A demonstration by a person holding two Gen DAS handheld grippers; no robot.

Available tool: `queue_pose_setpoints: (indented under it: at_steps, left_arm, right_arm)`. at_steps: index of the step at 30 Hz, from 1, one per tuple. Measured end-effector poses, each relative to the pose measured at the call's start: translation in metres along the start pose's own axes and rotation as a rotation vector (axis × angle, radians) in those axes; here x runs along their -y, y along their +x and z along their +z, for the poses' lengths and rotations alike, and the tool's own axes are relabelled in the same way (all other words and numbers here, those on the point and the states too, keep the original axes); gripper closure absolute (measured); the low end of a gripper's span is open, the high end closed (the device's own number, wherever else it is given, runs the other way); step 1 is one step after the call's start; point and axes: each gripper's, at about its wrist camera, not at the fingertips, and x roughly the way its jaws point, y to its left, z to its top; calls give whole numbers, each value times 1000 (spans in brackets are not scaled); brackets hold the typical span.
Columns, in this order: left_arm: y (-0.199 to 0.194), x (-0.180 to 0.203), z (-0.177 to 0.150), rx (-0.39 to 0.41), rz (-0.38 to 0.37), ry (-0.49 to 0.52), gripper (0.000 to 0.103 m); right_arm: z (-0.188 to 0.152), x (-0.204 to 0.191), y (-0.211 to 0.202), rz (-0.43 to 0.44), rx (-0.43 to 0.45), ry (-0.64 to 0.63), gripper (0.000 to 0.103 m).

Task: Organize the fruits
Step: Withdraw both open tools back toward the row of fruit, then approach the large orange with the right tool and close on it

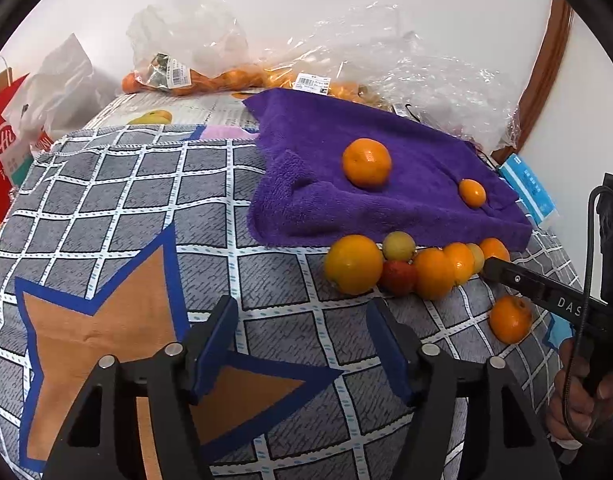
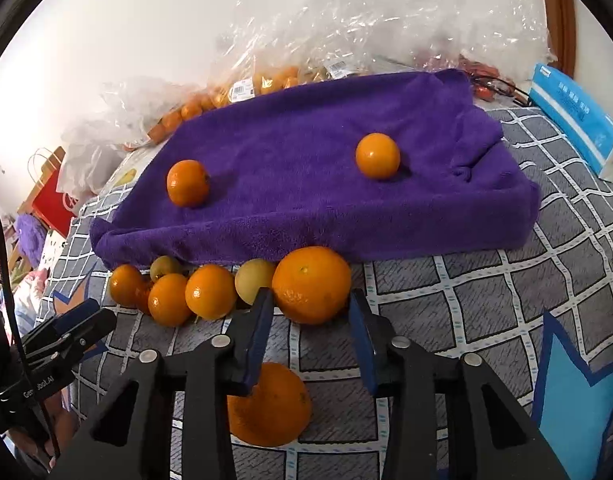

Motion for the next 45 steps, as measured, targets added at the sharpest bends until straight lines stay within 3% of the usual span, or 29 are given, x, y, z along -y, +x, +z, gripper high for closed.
queue_pose_setpoints:
  at_steps: [9, 20, 29, 32, 35, 45]
  left_arm:
    - [2, 5, -1, -8, 7, 26, 29]
    - [1, 4, -2, -5, -9, 16, 28]
    - [1, 5, -2, -6, -11, 18, 27]
    - [2, 7, -2, -8, -6, 27, 26]
    - [1, 4, -2, -4, -22, 17, 26]
    - [-1, -3, -2, 9, -65, -16, 26]
  right_arm:
    - [-6, 13, -34, -100, 58, -28, 69]
    - [-13, 0, -19, -109, 46, -116, 61]
    - [-9, 10, -9, -76, 47, -66, 54]
    - [-9, 10, -8, -64, 42, -49, 54]
    - [-7, 11, -7, -36, 36, -44, 62]
    - [-12, 22, -25, -118, 58, -45, 63]
